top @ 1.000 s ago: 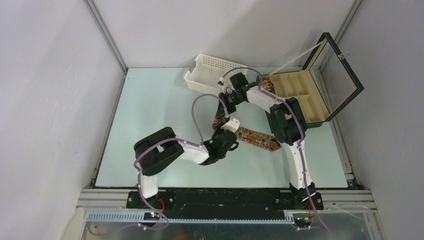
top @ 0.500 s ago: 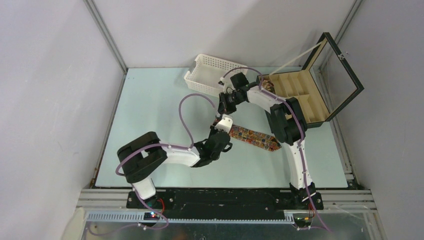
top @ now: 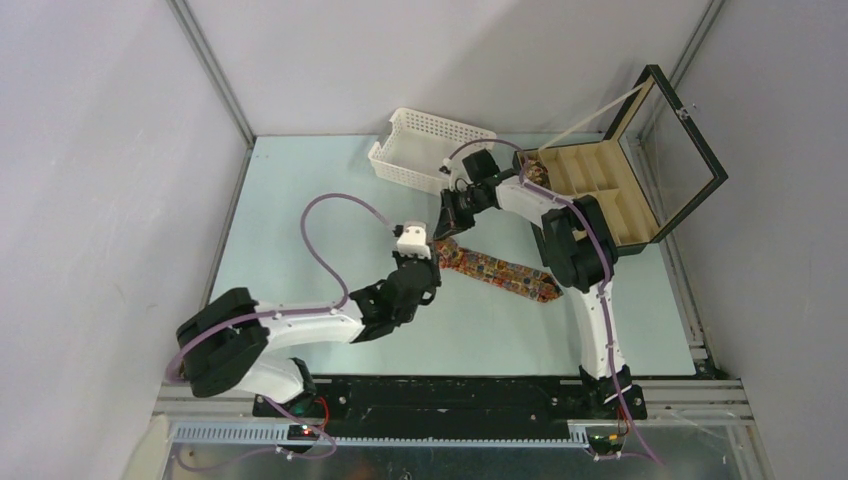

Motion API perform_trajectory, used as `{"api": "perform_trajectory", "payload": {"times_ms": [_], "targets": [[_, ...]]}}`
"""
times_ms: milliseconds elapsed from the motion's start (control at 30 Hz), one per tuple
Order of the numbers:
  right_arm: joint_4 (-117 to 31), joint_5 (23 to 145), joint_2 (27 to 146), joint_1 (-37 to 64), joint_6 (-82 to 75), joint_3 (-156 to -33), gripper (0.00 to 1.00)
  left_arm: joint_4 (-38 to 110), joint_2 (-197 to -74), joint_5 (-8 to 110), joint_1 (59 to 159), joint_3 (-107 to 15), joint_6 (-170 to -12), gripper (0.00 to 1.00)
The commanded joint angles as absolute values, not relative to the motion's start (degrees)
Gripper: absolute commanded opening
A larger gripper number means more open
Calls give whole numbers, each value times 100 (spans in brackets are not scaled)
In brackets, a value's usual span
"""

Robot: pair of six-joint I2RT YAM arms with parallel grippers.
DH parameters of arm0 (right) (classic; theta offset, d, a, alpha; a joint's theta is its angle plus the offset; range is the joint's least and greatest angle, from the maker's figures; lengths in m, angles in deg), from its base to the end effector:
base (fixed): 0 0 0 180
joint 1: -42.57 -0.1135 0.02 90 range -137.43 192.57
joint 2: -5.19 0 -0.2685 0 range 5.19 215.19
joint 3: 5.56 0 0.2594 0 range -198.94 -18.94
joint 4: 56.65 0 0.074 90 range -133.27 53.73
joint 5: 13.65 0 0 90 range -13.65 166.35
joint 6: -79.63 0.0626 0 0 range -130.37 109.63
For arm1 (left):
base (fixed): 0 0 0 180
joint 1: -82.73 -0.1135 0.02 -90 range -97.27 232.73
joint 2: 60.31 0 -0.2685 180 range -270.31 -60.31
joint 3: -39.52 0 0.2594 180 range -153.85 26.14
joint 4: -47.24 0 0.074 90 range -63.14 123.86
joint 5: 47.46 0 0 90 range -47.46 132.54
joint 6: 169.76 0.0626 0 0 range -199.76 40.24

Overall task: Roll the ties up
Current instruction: Roll the tie at the center of the board.

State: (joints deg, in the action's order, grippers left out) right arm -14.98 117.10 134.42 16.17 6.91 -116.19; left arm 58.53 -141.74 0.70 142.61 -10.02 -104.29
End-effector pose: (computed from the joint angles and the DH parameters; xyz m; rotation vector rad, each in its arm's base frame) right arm 0.4260 0.2571 0.1333 -0.4767 2.6519 1.1892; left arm 0.1933 -0.2499 0.1995 0.0919 1.8461 -0.3252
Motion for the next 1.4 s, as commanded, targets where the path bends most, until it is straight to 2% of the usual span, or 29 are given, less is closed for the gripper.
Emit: {"api": "perform_trajectory", "payload": {"times_ms": [0, 167, 433, 600, 667, 1000, 1367], "targets": [[-1754, 11540, 12924, 1633, 730, -11508, 2, 5734, -13617, 38, 14057, -748, -11278, 35], [-1873, 11482, 12776, 1631, 738, -11291, 1, 5739, -13459, 712, 13513, -543, -11920, 37], [-1906, 11454, 12807, 1640, 716, -11263, 1, 6103, -13834, 1878, 13203, -465, -12852, 37], [-1900, 11450, 12778, 1647, 712, -11280, 1, 6304, -14180, 2688, 12854, -373, -13951, 42], [-1904, 11450, 12768, 1654, 707, -11287, 1, 6326, -14236, 2874, 12715, -340, -14332, 48], [-1923, 11473, 12794, 1657, 725, -11294, 1, 6098, -14335, 3072, 12559, -564, -15352, 52], [-1919, 11461, 12771, 1655, 712, -11285, 0, 6552, -15027, 3505, 12558, -847, -15575, 52]]}}
